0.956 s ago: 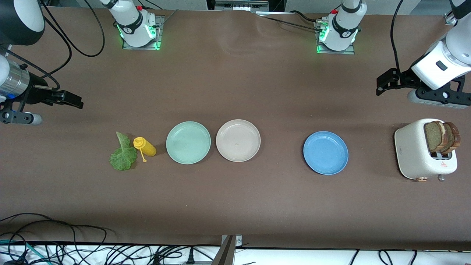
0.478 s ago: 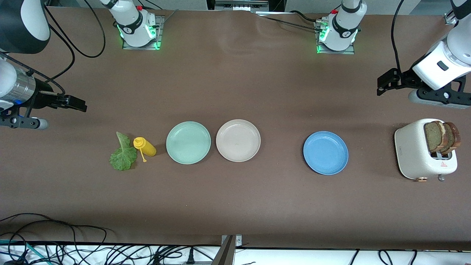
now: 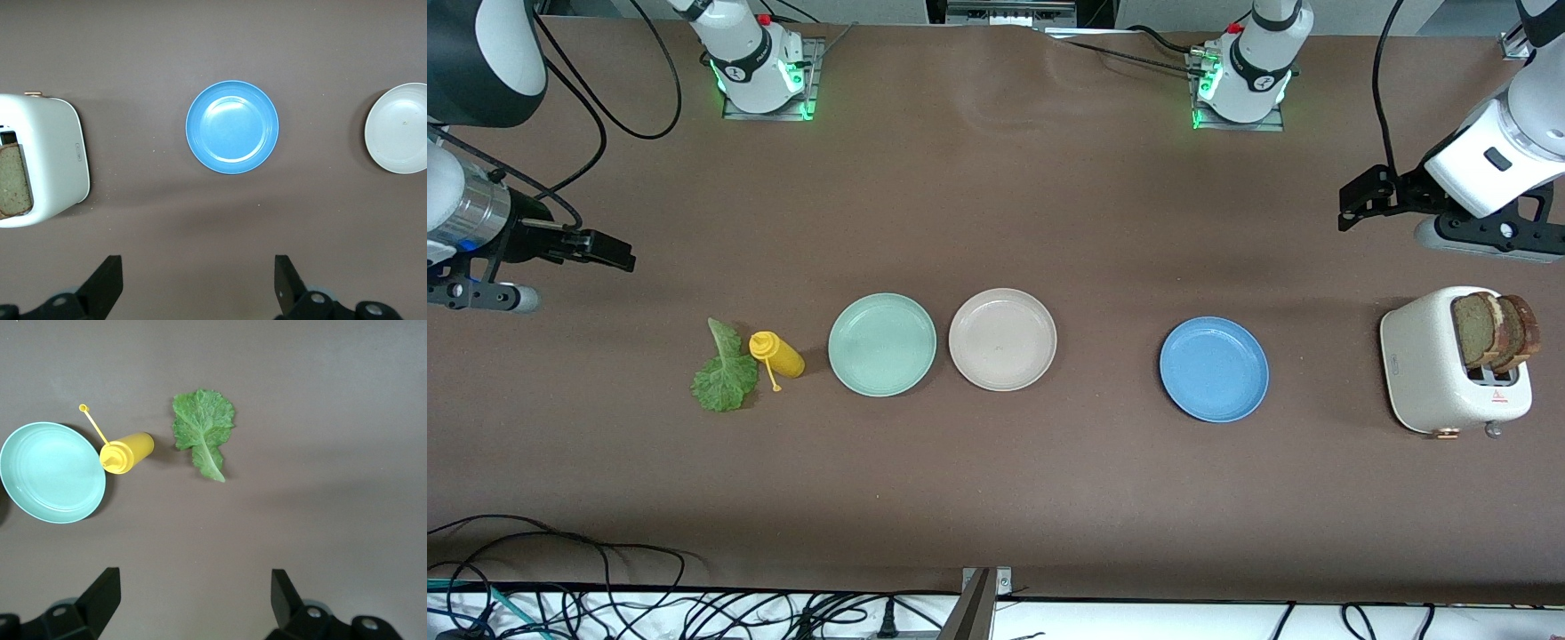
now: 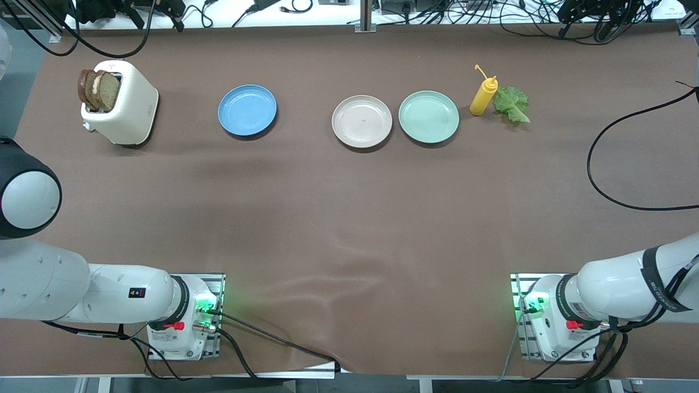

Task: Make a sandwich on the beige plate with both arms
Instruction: 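Reach the right gripper down toward the green lettuce leaf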

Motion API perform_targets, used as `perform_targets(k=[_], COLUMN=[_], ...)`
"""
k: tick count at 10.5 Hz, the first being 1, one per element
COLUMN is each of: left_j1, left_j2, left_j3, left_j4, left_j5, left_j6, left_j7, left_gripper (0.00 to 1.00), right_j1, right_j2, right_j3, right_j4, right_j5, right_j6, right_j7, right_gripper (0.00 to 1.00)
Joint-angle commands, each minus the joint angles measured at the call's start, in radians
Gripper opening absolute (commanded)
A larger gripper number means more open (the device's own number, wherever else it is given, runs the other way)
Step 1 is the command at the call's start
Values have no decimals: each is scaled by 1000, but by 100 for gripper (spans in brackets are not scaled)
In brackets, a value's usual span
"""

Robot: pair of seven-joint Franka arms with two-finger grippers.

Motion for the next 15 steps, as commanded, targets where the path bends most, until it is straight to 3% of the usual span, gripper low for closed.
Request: perform_targets(k=[1, 5, 12, 15], left_j1=[9, 10, 13, 107], left_j2=[-7, -8, -2, 80], left_j3=[1, 1, 4, 11], left_j4=[-8, -8, -22, -10], left_j5=[-36, -38, -36, -13], left_j6=[7, 5, 5, 2], left_j7=[9, 10, 10, 29], left_gripper=[100, 100, 100, 100], right_j1=[-5, -1, -7, -2], right_j2=[-7, 27, 188, 274], right_j3=[4, 4, 4, 4], right_j4=[-13, -46, -49, -49], right_j5=[-6, -38, -36, -36], right_j6=[24, 92, 213, 271], right_j7=[-6, -6, 5, 8], right_gripper=[100, 100, 100, 100])
